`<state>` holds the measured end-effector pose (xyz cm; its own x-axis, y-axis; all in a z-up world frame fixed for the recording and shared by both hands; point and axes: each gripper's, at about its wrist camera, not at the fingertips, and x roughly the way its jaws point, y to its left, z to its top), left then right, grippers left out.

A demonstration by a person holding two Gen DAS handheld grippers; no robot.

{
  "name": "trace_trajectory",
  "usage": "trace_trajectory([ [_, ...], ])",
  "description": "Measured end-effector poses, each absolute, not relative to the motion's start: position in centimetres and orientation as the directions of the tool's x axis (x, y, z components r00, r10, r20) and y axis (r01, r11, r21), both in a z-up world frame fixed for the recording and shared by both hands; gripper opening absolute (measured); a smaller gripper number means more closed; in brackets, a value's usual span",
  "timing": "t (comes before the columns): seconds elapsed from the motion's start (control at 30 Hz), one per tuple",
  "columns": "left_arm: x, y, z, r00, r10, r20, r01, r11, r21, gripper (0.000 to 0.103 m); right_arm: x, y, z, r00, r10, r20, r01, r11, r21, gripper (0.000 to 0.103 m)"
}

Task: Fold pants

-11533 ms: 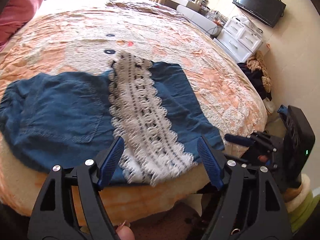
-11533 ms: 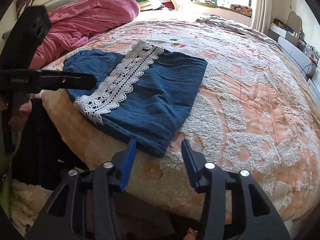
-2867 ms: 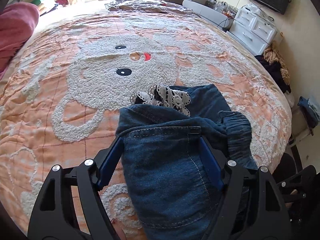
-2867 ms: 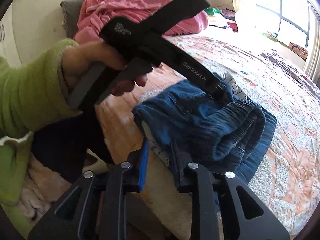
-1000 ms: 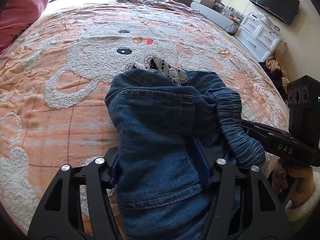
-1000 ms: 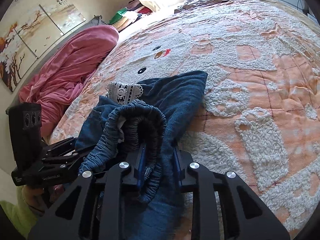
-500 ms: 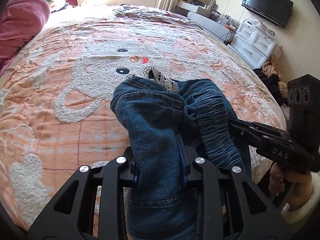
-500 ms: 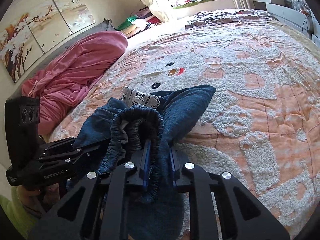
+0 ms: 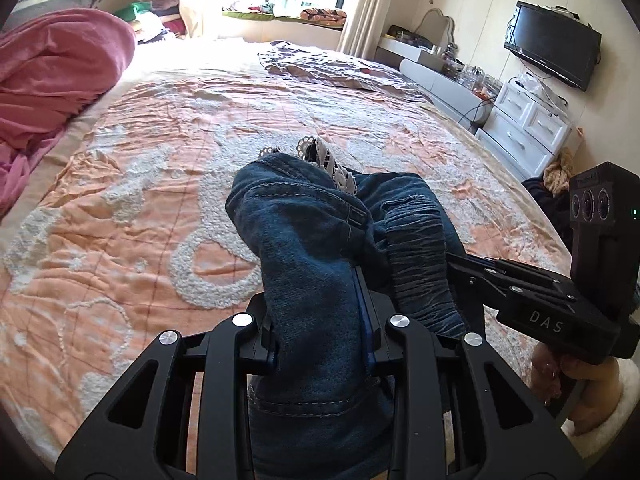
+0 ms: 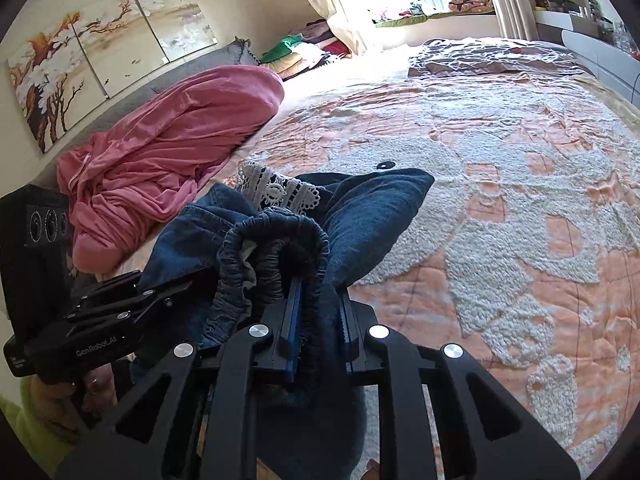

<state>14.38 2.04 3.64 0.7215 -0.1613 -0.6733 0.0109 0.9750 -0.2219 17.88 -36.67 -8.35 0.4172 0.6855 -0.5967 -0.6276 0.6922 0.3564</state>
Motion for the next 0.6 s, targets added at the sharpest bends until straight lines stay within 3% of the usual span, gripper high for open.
trace_trajectory([
  [0.6,18.8,5.4,-2.0,0.652,-0.075,-0.754,-0.086,0.981,-0.173,0.023,24.1,-31.4,-13.7,0.353,0.606,-0.713,-0.573,0.742,0.348,0.017],
])
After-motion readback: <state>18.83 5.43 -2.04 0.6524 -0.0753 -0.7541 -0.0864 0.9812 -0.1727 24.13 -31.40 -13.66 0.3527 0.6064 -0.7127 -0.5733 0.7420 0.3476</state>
